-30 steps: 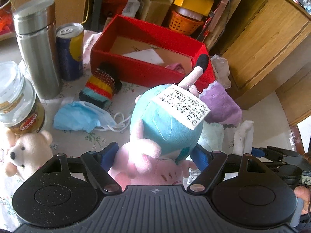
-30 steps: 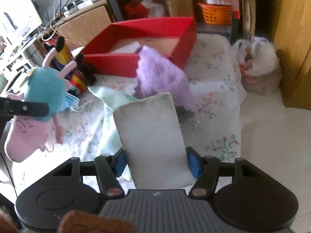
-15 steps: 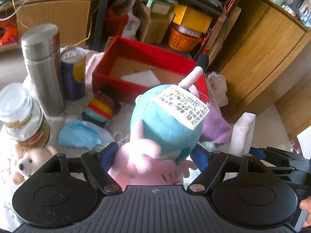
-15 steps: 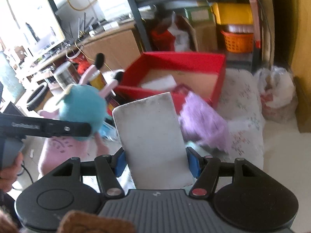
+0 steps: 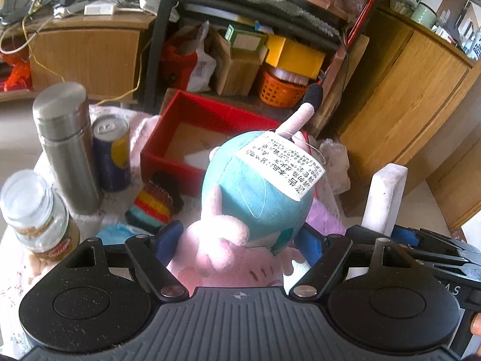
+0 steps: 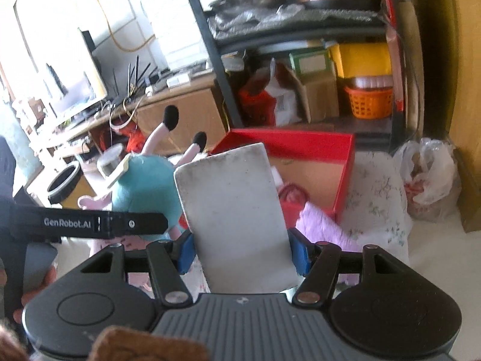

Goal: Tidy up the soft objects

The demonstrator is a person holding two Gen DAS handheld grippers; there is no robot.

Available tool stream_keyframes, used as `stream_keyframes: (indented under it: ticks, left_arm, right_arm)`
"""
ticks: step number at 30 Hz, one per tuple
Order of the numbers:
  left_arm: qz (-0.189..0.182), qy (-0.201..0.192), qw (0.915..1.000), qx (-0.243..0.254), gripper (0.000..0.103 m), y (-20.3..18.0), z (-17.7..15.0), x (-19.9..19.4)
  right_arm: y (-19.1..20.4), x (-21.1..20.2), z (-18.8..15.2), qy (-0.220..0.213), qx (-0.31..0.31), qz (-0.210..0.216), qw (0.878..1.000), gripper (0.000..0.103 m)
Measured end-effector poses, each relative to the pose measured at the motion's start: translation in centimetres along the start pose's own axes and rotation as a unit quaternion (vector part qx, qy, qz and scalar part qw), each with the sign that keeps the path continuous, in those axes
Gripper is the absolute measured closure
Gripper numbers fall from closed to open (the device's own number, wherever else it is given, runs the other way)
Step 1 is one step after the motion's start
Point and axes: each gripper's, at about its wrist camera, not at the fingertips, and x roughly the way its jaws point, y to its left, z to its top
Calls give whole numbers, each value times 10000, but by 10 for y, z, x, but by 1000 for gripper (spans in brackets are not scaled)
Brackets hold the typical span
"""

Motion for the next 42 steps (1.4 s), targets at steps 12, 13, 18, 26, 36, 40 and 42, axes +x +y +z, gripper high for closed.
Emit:
stream_keyframes:
  ticks: [12,13,18,26,36,40,42]
  left_arm:
    - [161,-363,9991,155,25,-17,17,2]
    - [167,-376,9990,152,25,-17,17,2]
    - [220,-449,9986,188,25,-21,21,5]
    - [359,-603,9973,209,25,-25,32,8]
    - [505,-684,9959,319,25,-32,42,19]
    - [540,-731,9953,341,25,-34,47,23]
    - [552,-741,9952,322,25,-34,51,26]
  right_arm:
    - [2,0,21,-390,57,-84,9992,69]
    - [1,1,22,-402,76,-101,9991,69]
    - [1,1,25,-525,129,-144,9984,69]
    - [-2,3,37,-709,151,-236,9971,69]
    - [-11,11,50,-826,170,-404,9956,69]
    - [-14,16,56,-865,184,-459,9950,69]
    - [-15,18,59,-882,193,-490,9947,69]
